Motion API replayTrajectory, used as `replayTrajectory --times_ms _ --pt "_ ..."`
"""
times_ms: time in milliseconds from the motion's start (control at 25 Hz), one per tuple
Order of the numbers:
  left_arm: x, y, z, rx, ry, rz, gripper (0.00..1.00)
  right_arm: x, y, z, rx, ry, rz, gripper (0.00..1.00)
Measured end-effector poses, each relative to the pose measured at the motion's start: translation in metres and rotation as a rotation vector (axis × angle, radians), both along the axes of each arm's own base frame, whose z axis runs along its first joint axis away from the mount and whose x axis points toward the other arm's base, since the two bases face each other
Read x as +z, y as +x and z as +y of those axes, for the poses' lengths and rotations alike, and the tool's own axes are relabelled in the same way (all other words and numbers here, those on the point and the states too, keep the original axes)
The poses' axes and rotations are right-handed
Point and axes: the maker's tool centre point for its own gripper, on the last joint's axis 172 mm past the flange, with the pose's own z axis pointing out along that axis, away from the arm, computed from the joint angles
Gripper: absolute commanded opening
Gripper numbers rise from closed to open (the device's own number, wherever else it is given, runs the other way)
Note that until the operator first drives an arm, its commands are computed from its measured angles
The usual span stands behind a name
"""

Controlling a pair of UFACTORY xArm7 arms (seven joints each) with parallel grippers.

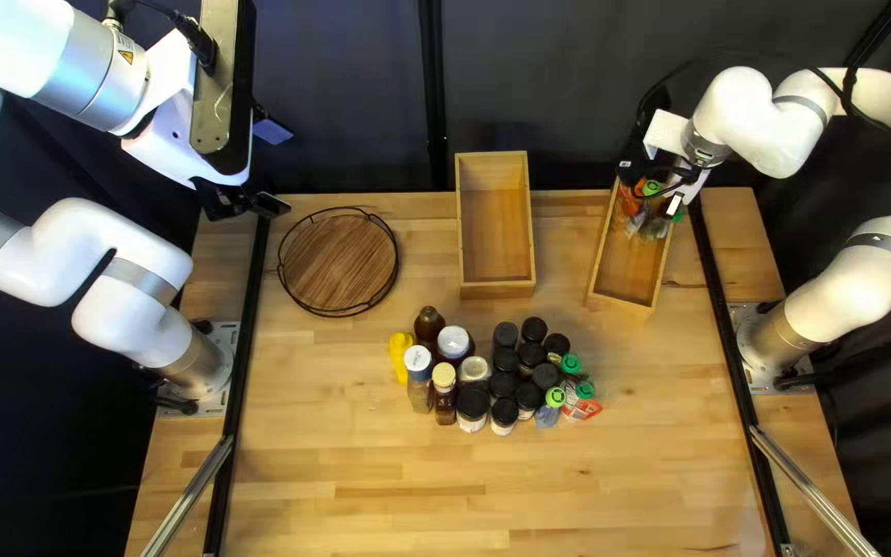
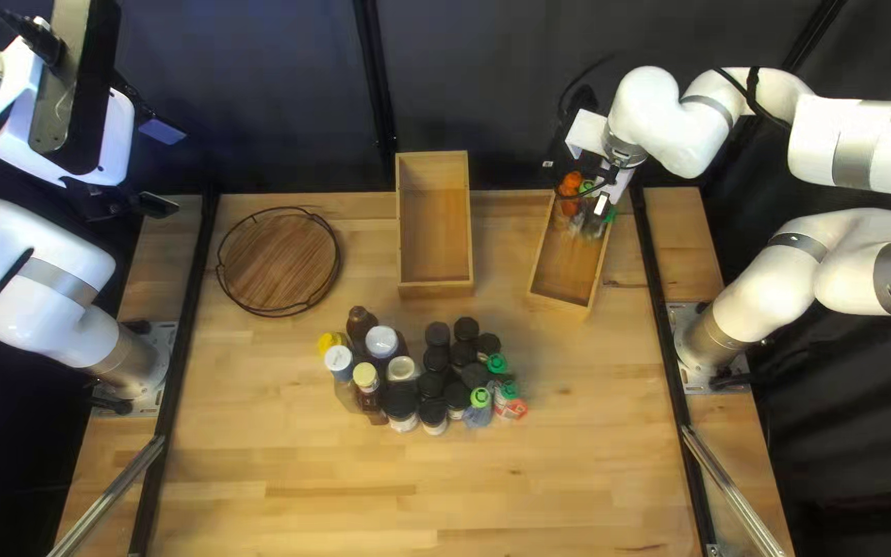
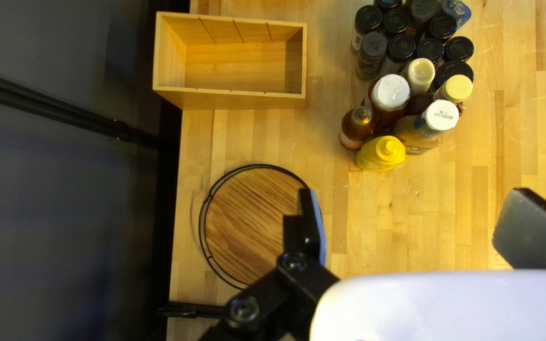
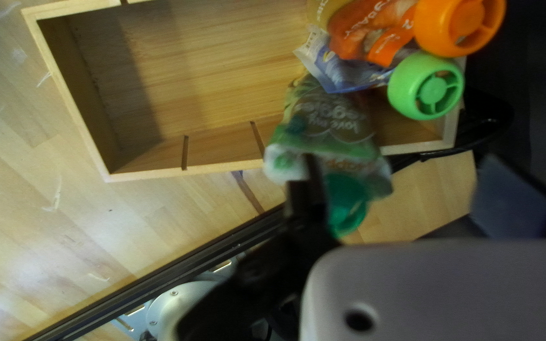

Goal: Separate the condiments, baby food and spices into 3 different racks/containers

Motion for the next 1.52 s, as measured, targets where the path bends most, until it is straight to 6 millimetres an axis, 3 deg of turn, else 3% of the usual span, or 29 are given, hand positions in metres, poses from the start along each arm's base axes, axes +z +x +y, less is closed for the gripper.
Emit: replayTrajectory --times_ms 160,400,680,960,1200,1520 --pt "0.000 0.000 0.000 0.000 0.000 0.000 1.00 0.023 0.022 0.038 0.070 0.017 -0.048 1.00" --pt "0.000 0.000 0.000 0.000 0.000 0.000 1.00 0.041 0.066 0.102 0.199 0.097 -0.118 1.00" --pt "0.000 0.000 0.000 0.000 0.000 0.000 1.00 0.044 0.124 0.177 0.342 0.199 -0.156 1.00" --pt "0.000 0.000 0.000 0.000 0.000 0.000 1.00 0.031 0.172 0.239 0.405 0.265 -0.135 1.00" --pt "0.000 0.000 0.000 0.000 0.000 0.000 1.00 0.012 0.194 0.271 0.394 0.307 -0.113 1.00" --pt "0.000 0.000 0.000 0.000 0.000 0.000 1.00 -0.018 0.205 0.284 0.355 0.305 -0.085 1.00"
